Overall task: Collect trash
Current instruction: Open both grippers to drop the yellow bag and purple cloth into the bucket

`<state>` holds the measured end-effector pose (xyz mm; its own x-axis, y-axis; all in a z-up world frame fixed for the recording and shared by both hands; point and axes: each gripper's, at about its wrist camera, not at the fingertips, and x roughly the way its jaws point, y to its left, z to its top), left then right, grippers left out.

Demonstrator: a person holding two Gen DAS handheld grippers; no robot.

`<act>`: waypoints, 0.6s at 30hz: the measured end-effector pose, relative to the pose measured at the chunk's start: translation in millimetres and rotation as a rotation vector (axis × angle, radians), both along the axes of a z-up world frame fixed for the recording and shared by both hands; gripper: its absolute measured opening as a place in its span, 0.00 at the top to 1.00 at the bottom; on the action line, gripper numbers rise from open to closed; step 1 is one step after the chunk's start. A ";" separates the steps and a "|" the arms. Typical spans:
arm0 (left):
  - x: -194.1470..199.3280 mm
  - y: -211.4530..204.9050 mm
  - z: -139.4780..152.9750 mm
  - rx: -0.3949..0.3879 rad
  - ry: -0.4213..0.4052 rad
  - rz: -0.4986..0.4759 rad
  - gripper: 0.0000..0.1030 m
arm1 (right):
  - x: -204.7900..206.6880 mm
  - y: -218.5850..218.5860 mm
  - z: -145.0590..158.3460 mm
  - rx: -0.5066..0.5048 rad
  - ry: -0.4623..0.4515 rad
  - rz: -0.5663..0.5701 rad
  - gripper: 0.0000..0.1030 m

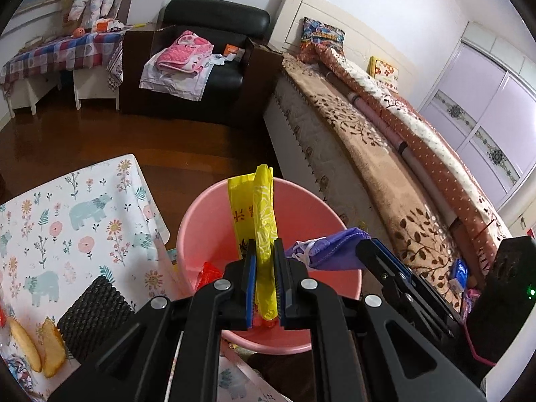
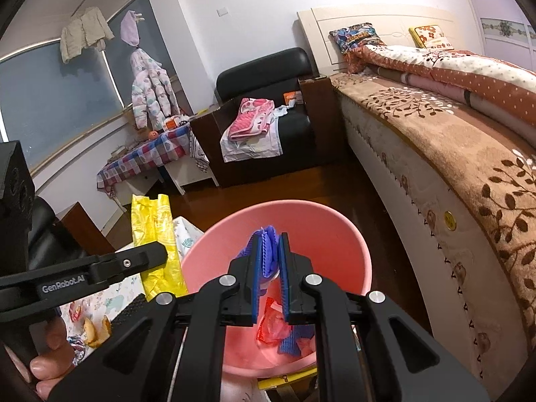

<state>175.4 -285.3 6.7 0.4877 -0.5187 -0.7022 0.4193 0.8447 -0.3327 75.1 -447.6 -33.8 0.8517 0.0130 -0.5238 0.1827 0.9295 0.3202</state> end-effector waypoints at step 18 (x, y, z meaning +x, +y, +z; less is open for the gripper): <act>5.7 9.5 -9.2 0.011 0.030 0.010 0.58 | 1.8 3.9 -4.5 0.014 0.031 -0.016 0.69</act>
